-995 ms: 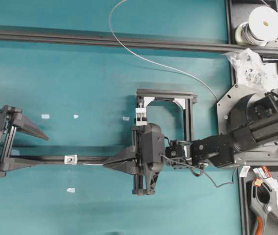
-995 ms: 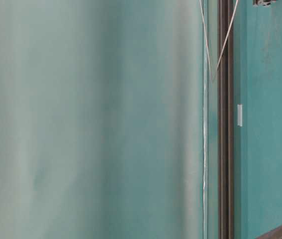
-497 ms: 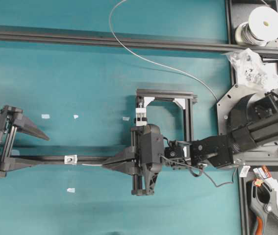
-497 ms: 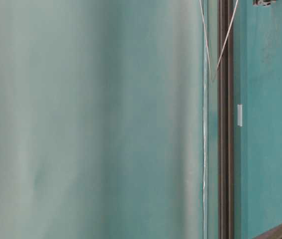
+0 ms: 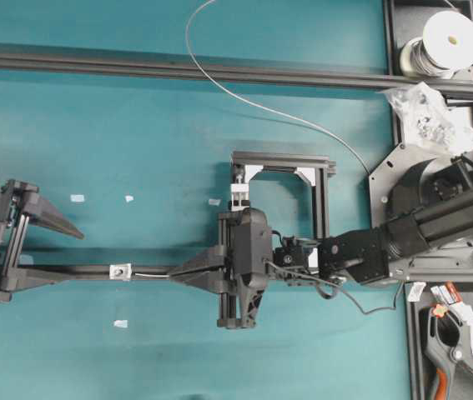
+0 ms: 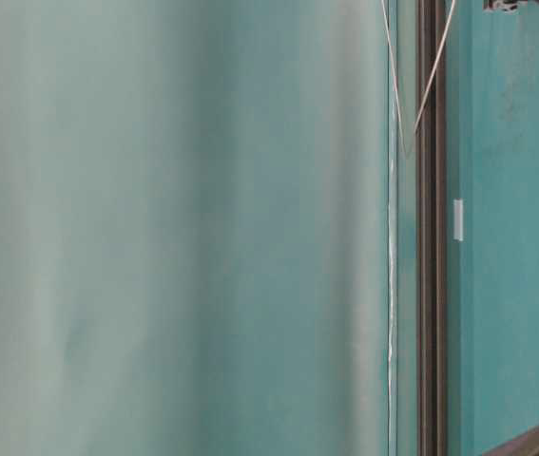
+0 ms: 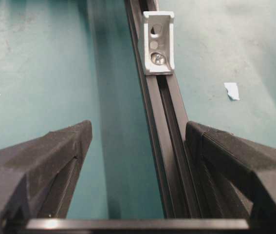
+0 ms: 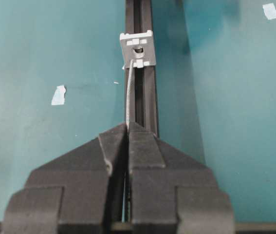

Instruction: Insert the wire through the hole in the metal fitting.

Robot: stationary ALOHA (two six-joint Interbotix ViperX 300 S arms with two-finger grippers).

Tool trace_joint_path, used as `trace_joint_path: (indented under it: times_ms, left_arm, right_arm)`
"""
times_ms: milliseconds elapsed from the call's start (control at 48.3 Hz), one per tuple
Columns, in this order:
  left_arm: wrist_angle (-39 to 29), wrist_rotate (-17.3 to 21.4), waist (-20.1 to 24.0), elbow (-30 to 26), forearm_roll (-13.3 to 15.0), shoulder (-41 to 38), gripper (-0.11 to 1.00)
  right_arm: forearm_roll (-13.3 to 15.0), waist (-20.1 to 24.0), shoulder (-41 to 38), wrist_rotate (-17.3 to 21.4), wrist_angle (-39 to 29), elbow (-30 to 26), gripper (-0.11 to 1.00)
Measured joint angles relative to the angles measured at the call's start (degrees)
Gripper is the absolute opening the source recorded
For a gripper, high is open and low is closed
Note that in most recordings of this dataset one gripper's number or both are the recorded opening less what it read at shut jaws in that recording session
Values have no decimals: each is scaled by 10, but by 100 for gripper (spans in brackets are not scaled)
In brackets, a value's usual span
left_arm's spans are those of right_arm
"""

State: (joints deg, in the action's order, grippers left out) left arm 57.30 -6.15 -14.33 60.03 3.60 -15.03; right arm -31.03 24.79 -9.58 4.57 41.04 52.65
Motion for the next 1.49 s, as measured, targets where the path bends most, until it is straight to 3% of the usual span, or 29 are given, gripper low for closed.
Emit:
trace_joint_path:
  times_ms: [1492]
  left_arm:
    - [-1, 1, 0, -6, 0, 1, 83]
  right_arm:
    - [0, -10, -19, -4, 5, -19, -1]
